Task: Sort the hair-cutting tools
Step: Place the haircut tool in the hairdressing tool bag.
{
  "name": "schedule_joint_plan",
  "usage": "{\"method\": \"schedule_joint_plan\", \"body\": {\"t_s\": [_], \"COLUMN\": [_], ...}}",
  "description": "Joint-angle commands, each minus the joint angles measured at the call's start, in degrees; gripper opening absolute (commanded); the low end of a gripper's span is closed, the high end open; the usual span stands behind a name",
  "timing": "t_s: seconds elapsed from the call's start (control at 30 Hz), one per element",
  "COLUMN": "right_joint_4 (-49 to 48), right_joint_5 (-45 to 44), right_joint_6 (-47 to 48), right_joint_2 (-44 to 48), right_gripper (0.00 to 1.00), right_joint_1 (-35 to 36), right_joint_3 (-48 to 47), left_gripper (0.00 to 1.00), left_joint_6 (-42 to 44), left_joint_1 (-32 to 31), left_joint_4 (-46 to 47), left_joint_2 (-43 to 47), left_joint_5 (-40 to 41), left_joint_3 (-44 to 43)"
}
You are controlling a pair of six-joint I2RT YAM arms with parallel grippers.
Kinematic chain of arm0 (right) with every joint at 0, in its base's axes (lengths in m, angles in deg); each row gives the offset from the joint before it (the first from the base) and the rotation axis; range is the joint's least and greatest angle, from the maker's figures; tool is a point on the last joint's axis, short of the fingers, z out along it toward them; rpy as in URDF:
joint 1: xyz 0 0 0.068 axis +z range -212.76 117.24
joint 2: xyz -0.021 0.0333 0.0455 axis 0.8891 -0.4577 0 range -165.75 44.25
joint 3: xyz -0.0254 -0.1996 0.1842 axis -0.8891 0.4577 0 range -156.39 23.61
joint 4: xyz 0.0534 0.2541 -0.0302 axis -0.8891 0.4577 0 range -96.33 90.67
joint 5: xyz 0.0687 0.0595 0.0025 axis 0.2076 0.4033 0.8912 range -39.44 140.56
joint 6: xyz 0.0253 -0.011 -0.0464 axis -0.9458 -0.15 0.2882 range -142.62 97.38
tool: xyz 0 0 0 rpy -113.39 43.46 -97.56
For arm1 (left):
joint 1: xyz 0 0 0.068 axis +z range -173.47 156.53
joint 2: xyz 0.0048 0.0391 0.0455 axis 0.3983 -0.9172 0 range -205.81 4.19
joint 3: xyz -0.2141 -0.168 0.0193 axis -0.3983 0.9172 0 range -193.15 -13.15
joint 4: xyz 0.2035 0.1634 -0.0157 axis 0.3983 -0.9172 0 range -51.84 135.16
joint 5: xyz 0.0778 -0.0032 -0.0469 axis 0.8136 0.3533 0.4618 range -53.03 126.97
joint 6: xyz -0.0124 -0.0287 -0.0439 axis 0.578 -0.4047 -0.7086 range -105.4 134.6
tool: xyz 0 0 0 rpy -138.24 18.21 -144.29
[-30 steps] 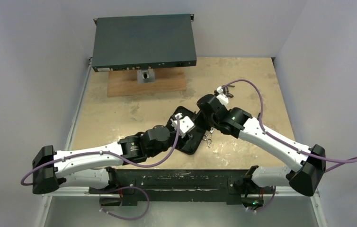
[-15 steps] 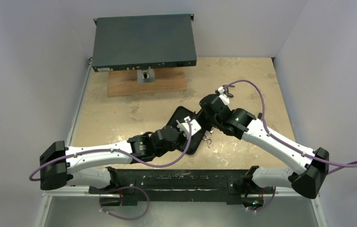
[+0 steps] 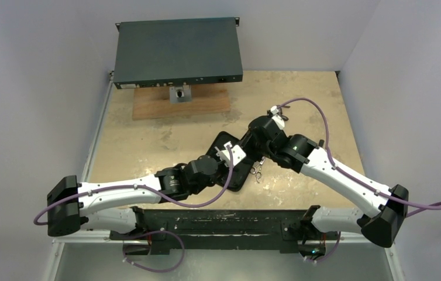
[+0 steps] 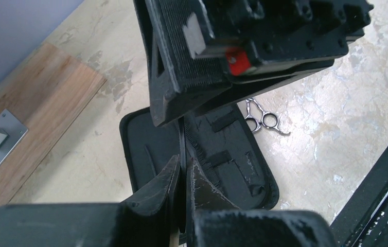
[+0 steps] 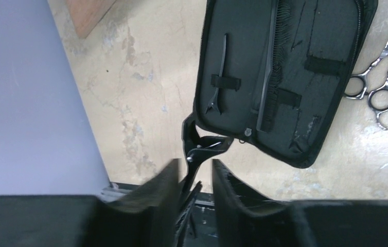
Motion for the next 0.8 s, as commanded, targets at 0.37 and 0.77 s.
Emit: {"method": "schedule_joint_plan", "body": {"t_s": [0.37, 0.77], "right_joint_4": [-7.5, -8.3], "right_joint_5": [-3.7, -2.1], "right_joint_6": [7.5, 8.7], "right_joint_2": [3.7, -1.2], "right_gripper": [0.43, 0.24], "right_joint_1": [-2.0, -3.2], "right_joint_3": [4.0, 2.0], "left_gripper": [0.0, 0.0], "left_joint_6": [-5.5, -4.3], "left_joint_1": [-0.7, -2.0], "left_joint_4": [8.0, 11.0], "left_joint_2": [-0.1, -2.7], "left_joint_5": [6.9, 11.1], "left_joint_3": [3.6, 4.1]}}
